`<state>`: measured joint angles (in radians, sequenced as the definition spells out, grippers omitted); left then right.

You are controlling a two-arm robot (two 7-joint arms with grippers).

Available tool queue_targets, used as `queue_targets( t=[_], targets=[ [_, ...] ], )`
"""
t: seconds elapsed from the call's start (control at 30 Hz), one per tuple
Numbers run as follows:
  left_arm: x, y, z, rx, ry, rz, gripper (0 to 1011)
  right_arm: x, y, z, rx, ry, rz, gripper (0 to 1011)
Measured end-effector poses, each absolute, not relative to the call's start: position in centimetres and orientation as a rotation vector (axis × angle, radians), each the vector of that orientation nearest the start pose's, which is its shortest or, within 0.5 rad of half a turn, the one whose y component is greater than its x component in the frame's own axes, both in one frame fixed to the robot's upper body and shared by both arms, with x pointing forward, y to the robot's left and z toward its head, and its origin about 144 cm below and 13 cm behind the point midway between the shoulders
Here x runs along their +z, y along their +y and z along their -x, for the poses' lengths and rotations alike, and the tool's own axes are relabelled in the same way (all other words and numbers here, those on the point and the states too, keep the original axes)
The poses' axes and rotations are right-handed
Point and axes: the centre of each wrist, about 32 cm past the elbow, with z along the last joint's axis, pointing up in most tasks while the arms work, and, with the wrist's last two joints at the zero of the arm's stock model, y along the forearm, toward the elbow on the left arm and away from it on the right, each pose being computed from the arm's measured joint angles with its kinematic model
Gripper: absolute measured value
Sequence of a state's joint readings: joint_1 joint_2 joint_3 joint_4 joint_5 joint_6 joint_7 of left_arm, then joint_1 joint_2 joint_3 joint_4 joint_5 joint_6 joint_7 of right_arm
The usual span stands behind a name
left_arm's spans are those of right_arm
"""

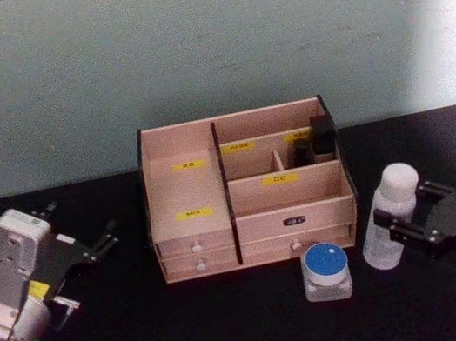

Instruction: Pick up the facial cleanser and watermelon frost from the table and place them into the tiered storage box.

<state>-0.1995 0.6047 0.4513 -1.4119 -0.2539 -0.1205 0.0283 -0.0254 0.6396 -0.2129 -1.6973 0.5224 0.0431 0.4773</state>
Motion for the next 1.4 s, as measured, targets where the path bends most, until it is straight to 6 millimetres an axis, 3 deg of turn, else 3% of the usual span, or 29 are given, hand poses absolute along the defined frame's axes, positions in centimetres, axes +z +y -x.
queue_targets(
  t=[0.27, 0.47, 1.0, 1.4],
  targets=[
    [114.0, 31.0, -48.9, 1.248, -0.285, -0.305, 1001, 120.9, -32.7, -43.9, -0.824, -0.009, 0.08, 591],
    [114.0, 31.0, -48.9, 1.248, -0.285, -0.304, 1001, 122.3, -32.2, -44.9, -0.818, -0.04, 0.05, 591],
    [114.0, 31.0, -48.9, 1.248, -0.285, -0.304, 1001, 123.9, -29.6, -51.4, -0.817, -0.056, 0.045, 591],
    [114.0, 31.0, -48.9, 1.248, -0.285, -0.304, 1002, 124.0, -27.4, -56.3, -0.804, -0.047, 0.085, 591]
  ],
)
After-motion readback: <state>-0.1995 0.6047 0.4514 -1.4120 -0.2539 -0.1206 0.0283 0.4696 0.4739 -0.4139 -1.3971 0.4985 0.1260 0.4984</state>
